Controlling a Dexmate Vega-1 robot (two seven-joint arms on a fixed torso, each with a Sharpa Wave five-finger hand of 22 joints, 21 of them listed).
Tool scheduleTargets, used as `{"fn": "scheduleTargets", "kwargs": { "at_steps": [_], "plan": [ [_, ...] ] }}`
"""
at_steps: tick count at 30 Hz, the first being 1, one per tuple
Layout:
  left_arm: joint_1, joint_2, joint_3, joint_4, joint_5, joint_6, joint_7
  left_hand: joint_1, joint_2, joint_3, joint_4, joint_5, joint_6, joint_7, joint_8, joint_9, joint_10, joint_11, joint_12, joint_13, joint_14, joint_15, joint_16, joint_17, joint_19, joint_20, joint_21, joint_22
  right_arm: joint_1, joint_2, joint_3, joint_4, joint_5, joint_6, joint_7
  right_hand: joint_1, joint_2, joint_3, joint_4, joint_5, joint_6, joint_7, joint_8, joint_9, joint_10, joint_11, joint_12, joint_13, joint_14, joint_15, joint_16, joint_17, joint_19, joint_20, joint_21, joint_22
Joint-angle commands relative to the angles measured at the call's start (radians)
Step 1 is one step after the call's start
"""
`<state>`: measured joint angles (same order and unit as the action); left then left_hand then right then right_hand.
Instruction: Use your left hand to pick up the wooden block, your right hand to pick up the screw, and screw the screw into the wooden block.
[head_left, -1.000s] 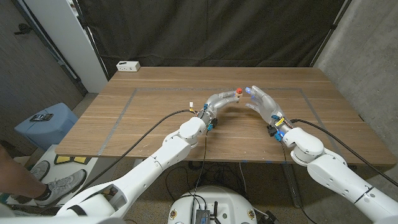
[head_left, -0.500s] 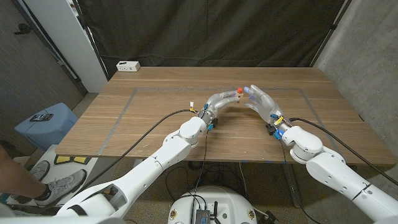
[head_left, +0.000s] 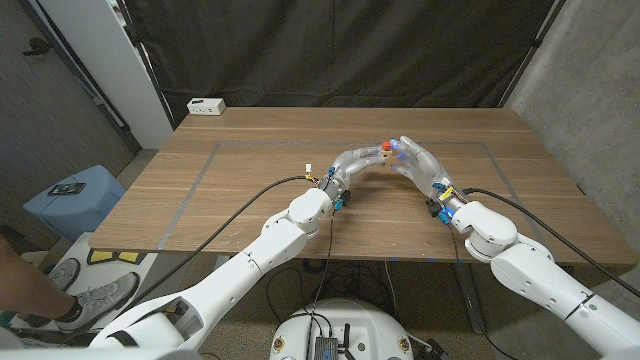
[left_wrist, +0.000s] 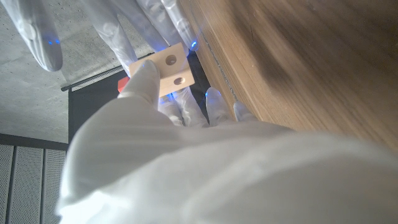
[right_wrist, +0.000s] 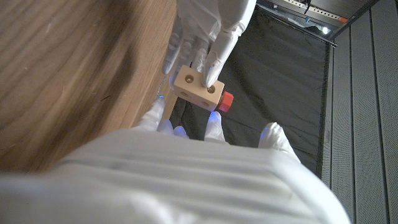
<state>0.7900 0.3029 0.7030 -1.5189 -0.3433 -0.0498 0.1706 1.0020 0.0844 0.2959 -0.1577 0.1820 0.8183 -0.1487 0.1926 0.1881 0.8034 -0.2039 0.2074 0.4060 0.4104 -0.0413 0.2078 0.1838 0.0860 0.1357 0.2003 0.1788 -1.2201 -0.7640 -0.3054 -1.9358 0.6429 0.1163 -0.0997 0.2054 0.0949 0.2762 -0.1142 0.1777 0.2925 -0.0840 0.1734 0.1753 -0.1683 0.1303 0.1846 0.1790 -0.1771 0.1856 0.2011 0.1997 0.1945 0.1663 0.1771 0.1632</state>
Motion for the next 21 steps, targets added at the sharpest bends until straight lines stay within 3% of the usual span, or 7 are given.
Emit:
{"fn": "scheduleTargets", "kwargs": {
  "at_steps": [1, 21],
  "plan": [
    [0.011, 0.006, -0.002, -0.011, -0.002, 0.001, 0.002, 0.0, 0.006, 0.003, 0.004, 0.006, 0.009, 0.001, 0.005, 0.003, 0.009, 0.001, 0.006, 0.002, 0.007, -0.061, 0.006, 0.002, 0.006, 0.005, 0.004, 0.004, -0.005, -0.005, -0.003, -0.016, -0.008, -0.001, -0.005, -0.007, 0.004, -0.004, 0.002, 0.006, -0.003, -0.004, 0.001, 0.0, -0.018, 0.002, 0.001, 0.004, -0.033, 0.008, -0.003, 0.003, -0.005, -0.002, 0.002, 0.002],
    [0.025, 0.012, -0.002, -0.028, 0.002, 0.001, 0.011, -0.001, 0.007, 0.003, 0.005, 0.006, 0.008, 0.002, 0.005, 0.003, 0.009, 0.001, 0.006, 0.002, 0.009, -0.062, 0.006, 0.002, 0.006, 0.005, 0.004, 0.004, -0.031, -0.013, -0.002, -0.041, -0.019, 0.002, -0.018, -0.006, 0.007, -0.003, 0.001, 0.007, 0.002, -0.004, 0.006, 0.0, -0.022, 0.004, 0.002, 0.004, -0.036, 0.007, -0.003, 0.002, -0.007, -0.002, 0.003, 0.002]
  ]
}}
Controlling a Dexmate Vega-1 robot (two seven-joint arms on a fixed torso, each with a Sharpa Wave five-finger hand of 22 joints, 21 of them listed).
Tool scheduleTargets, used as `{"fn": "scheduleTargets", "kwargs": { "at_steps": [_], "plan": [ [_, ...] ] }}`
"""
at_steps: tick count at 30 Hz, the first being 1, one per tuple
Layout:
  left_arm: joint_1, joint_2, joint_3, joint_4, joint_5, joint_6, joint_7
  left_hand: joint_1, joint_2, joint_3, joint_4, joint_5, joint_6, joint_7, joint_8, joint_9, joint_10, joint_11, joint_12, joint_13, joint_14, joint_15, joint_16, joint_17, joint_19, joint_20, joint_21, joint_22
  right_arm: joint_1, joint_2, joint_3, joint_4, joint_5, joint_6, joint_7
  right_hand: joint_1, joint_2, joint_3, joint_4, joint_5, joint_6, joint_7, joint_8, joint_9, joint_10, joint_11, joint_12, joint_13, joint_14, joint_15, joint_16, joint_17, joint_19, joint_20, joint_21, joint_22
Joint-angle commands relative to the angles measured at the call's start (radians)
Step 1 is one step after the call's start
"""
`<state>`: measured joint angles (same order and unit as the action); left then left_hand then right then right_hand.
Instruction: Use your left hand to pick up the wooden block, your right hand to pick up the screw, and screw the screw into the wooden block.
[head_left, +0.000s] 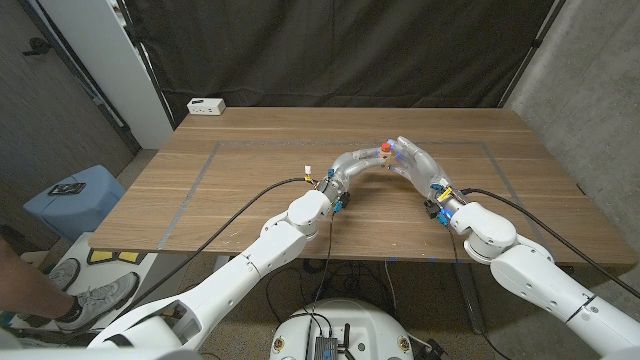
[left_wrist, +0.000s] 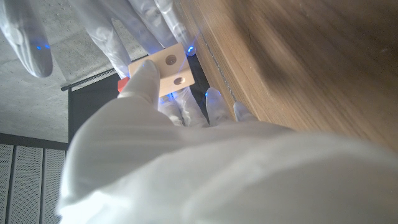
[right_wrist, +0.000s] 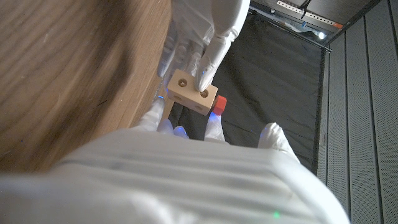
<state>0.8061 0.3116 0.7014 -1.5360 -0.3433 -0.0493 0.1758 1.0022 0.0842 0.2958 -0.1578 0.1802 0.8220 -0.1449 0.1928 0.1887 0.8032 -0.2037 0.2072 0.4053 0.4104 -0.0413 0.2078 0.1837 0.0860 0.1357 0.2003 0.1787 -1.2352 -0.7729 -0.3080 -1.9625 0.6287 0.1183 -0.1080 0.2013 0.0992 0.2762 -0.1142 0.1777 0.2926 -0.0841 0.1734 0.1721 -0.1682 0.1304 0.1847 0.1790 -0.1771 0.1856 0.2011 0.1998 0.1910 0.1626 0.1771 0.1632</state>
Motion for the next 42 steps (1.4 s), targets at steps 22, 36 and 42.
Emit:
{"fn": "scheduleTargets", "kwargs": {
  "at_steps": [22, 36, 42],
  "plan": [
    [0.019, 0.004, -0.002, -0.018, 0.001, -0.001, 0.011, -0.004, 0.008, 0.004, 0.006, 0.008, 0.005, -0.002, 0.005, 0.002, 0.009, 0.0, 0.006, 0.003, 0.009, -0.063, 0.006, 0.002, 0.006, 0.004, 0.004, 0.004, -0.045, -0.015, 0.012, -0.038, -0.011, -0.001, -0.026, -0.001, 0.005, -0.002, 0.0, 0.008, 0.022, -0.007, 0.013, 0.004, -0.022, 0.005, 0.004, 0.004, -0.036, 0.007, -0.003, 0.001, -0.001, -0.001, 0.006, 0.002],
    [0.021, 0.004, -0.003, -0.019, -0.001, 0.001, 0.013, -0.003, 0.008, 0.004, 0.005, 0.008, 0.004, -0.003, 0.004, 0.002, 0.008, 0.001, 0.006, 0.003, 0.009, -0.061, 0.005, 0.002, 0.007, 0.006, 0.004, 0.004, -0.061, -0.022, 0.014, -0.052, -0.034, -0.002, -0.04, 0.0, 0.009, -0.001, -0.001, 0.008, 0.044, -0.014, 0.019, 0.004, -0.013, 0.001, 0.008, 0.003, -0.031, 0.005, 0.0, 0.0, 0.006, -0.004, 0.008, 0.002],
    [0.02, 0.006, -0.002, -0.021, 0.0, 0.001, 0.012, -0.003, 0.009, 0.005, 0.006, 0.008, 0.005, -0.003, 0.005, 0.002, 0.009, 0.002, 0.007, 0.003, 0.008, -0.061, 0.005, 0.002, 0.007, 0.005, 0.004, 0.004, -0.069, -0.024, 0.016, -0.058, -0.041, 0.001, -0.045, 0.001, 0.009, 0.0, -0.002, 0.009, 0.055, -0.013, 0.021, 0.004, -0.007, 0.0, 0.01, 0.003, -0.028, 0.003, 0.001, 0.0, 0.008, -0.004, 0.009, 0.002]
  ]
}}
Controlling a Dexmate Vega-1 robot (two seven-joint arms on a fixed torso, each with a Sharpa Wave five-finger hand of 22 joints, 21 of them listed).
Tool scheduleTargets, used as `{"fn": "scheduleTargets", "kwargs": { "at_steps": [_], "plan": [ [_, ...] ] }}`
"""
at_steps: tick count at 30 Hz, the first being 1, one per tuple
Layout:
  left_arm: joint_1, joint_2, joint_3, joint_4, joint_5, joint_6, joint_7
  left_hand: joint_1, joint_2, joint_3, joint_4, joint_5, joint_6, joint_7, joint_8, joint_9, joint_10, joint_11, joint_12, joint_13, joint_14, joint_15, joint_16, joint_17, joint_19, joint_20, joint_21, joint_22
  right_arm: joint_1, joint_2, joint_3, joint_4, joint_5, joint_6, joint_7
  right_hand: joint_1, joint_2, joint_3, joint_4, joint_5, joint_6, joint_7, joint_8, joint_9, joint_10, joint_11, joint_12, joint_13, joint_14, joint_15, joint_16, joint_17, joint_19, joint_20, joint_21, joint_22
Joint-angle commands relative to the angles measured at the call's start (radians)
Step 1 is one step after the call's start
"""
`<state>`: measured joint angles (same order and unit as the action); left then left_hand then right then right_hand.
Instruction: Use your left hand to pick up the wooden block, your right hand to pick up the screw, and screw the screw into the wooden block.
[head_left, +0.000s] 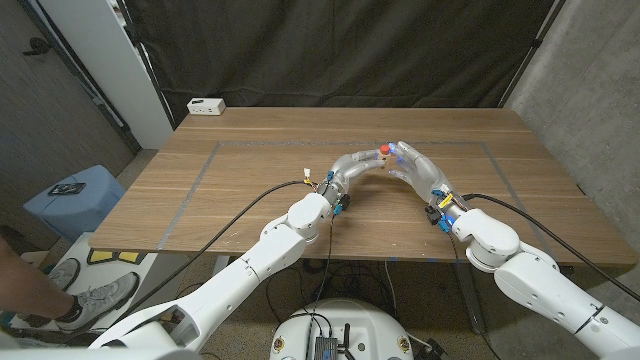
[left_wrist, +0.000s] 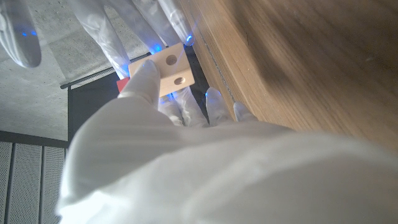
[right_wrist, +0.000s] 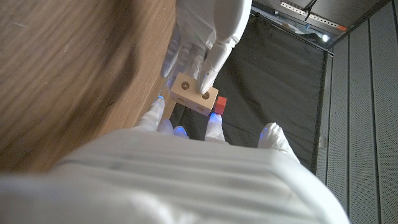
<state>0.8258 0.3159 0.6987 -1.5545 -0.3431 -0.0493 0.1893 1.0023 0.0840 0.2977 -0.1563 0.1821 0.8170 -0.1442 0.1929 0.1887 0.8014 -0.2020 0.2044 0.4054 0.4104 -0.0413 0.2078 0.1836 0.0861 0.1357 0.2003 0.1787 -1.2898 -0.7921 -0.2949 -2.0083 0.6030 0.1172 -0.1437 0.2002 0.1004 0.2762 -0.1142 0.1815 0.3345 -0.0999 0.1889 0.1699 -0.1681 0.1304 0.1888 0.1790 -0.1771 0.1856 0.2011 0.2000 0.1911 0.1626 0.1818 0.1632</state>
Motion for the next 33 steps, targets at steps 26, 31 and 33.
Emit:
{"fn": "scheduleTargets", "kwargs": {
  "at_steps": [26, 31, 33],
  "plan": [
    [0.005, 0.01, -0.001, -0.014, 0.002, 0.005, -0.001, -0.005, 0.009, 0.004, 0.004, 0.006, 0.01, 0.0, 0.004, 0.002, 0.01, -0.001, 0.009, 0.003, 0.011, -0.062, 0.005, 0.001, 0.007, 0.005, 0.004, 0.004, -0.037, 0.01, 0.003, -0.024, -0.044, 0.025, -0.03, 0.017, 0.012, 0.006, -0.011, 0.006, 0.09, 0.022, 0.015, 0.006, 0.026, -0.017, 0.012, 0.003, 0.005, -0.013, 0.008, -0.004, 0.055, -0.073, 0.011, 0.0],
    [0.006, 0.013, -0.002, -0.018, 0.003, 0.005, 0.0, -0.004, 0.01, 0.005, 0.004, 0.006, 0.01, -0.002, 0.005, 0.002, 0.012, 0.0, 0.009, 0.003, 0.01, -0.061, 0.005, 0.002, 0.007, 0.005, 0.004, 0.004, -0.043, 0.012, 0.003, -0.029, -0.049, 0.027, -0.033, 0.018, 0.012, 0.007, -0.012, 0.006, 0.102, 0.027, 0.017, 0.006, 0.029, -0.018, 0.012, 0.002, 0.007, -0.014, 0.009, -0.004, 0.058, -0.074, 0.01, 0.0],
    [0.007, 0.014, -0.003, -0.019, 0.002, 0.006, 0.0, -0.004, 0.009, 0.005, 0.004, 0.006, 0.01, -0.002, 0.005, 0.002, 0.012, -0.001, 0.01, 0.003, 0.011, -0.062, 0.005, 0.001, 0.007, 0.004, 0.004, 0.004, -0.046, 0.013, 0.004, -0.032, -0.047, 0.024, -0.037, 0.019, 0.012, 0.007, -0.012, 0.006, 0.106, 0.027, 0.018, 0.006, 0.029, -0.018, 0.012, 0.002, 0.008, -0.014, 0.009, -0.004, 0.059, -0.075, 0.01, 0.0]
  ]
}}
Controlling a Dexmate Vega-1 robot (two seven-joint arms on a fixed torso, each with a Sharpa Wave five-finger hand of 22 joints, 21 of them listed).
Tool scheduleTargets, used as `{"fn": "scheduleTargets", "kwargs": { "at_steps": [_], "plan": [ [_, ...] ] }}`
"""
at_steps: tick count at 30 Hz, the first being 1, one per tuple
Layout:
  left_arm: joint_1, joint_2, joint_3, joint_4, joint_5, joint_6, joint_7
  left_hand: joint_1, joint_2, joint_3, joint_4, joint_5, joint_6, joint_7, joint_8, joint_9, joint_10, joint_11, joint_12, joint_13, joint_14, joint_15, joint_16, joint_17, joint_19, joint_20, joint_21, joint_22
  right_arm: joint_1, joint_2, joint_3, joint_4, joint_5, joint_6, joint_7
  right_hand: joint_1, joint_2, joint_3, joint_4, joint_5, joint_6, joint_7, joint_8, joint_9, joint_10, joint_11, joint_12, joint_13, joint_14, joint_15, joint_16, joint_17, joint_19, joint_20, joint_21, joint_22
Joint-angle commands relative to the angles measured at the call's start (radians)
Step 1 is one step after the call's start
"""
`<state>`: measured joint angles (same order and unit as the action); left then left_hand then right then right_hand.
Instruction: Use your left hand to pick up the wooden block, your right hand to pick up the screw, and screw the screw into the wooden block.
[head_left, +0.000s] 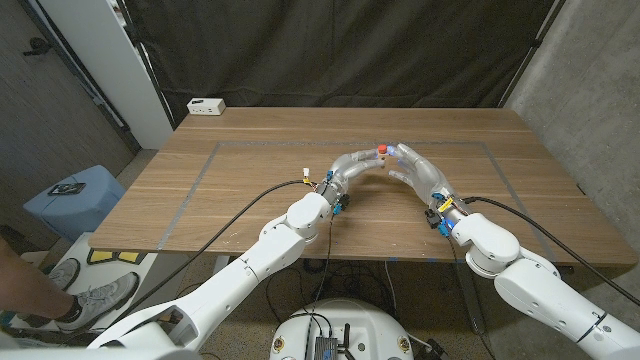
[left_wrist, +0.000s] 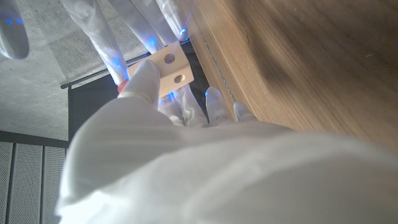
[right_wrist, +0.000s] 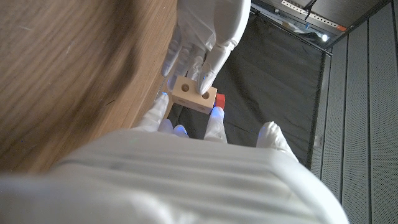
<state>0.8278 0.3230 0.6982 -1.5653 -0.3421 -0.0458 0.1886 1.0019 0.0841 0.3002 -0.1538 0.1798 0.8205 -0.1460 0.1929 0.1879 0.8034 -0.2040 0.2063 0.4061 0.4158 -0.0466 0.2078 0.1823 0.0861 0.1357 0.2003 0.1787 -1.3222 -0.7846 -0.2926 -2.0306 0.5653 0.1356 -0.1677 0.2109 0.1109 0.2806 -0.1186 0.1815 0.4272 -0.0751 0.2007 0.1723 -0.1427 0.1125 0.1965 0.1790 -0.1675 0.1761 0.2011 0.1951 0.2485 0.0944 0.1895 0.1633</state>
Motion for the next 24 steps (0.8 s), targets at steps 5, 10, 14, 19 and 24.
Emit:
{"fn": "scheduleTargets", "kwargs": {
  "at_steps": [5, 10, 14, 19, 24],
  "plan": [
    [0.009, 0.009, -0.003, -0.014, 0.001, 0.004, 0.003, -0.004, 0.008, 0.003, 0.001, 0.008, 0.007, 0.0, 0.005, 0.003, 0.01, 0.002, 0.007, 0.002, 0.006, -0.057, 0.004, 0.002, 0.007, 0.004, 0.004, 0.004, -0.021, 0.003, 0.003, -0.014, -0.015, 0.008, -0.015, 0.01, 0.002, 0.003, -0.009, 0.006, 0.028, 0.005, 0.009, 0.003, 0.007, -0.004, 0.004, 0.002, -0.001, -0.005, 0.008, 0.001, 0.005, -0.008, 0.002, -0.001],
    [0.012, 0.011, -0.003, -0.018, 0.002, 0.005, 0.003, -0.002, 0.009, 0.004, 0.0, 0.008, 0.007, 0.001, 0.005, 0.003, 0.01, 0.002, 0.007, 0.002, 0.005, -0.056, 0.004, 0.002, 0.007, 0.004, 0.004, 0.004, -0.028, 0.0, 0.007, -0.022, -0.017, 0.008, -0.016, 0.011, 0.003, 0.004, -0.009, 0.006, 0.054, 0.009, 0.013, 0.003, 0.01, -0.005, 0.004, 0.002, 0.001, -0.006, 0.008, 0.001, 0.009, -0.008, 0.001, -0.001],
    [0.013, 0.013, -0.004, -0.02, 0.0, 0.006, 0.003, -0.003, 0.009, 0.003, 0.001, 0.008, 0.007, 0.001, 0.005, 0.003, 0.009, 0.001, 0.007, 0.002, 0.005, -0.056, 0.005, 0.003, 0.007, 0.003, 0.004, 0.004, -0.034, -0.002, 0.011, -0.028, -0.019, 0.009, -0.018, 0.012, 0.003, 0.004, -0.01, 0.006, 0.068, 0.012, 0.015, 0.003, 0.015, -0.007, 0.004, 0.002, 0.002, -0.007, 0.008, 0.001, 0.01, -0.008, 0.0, -0.001],
    [0.016, 0.015, -0.004, -0.023, 0.001, 0.005, 0.004, -0.003, 0.008, 0.003, 0.0, 0.008, 0.008, 0.0, 0.005, 0.003, 0.01, 0.001, 0.008, 0.002, 0.006, -0.057, 0.005, 0.003, 0.007, 0.004, 0.004, 0.004, -0.039, 0.0, 0.013, -0.03, -0.021, 0.011, -0.021, 0.014, 0.003, 0.005, -0.01, 0.006, 0.075, 0.013, 0.015, 0.003, 0.016, -0.007, 0.004, 0.002, 0.004, -0.008, 0.007, 0.001, 0.011, -0.007, -0.001, -0.001],
    [0.017, 0.016, -0.006, -0.024, 0.0, 0.004, 0.003, -0.003, 0.008, 0.004, 0.0, 0.008, 0.009, -0.001, 0.005, 0.003, 0.01, 0.001, 0.008, 0.002, 0.005, -0.057, 0.004, 0.003, 0.007, 0.003, 0.004, 0.004, -0.047, 0.002, 0.021, -0.034, -0.022, 0.014, -0.029, 0.015, 0.003, 0.005, -0.011, 0.006, 0.078, 0.01, 0.014, 0.003, 0.017, -0.008, 0.004, 0.002, 0.005, -0.009, 0.007, 0.001, 0.013, -0.005, -0.001, -0.001]
  ]
}}
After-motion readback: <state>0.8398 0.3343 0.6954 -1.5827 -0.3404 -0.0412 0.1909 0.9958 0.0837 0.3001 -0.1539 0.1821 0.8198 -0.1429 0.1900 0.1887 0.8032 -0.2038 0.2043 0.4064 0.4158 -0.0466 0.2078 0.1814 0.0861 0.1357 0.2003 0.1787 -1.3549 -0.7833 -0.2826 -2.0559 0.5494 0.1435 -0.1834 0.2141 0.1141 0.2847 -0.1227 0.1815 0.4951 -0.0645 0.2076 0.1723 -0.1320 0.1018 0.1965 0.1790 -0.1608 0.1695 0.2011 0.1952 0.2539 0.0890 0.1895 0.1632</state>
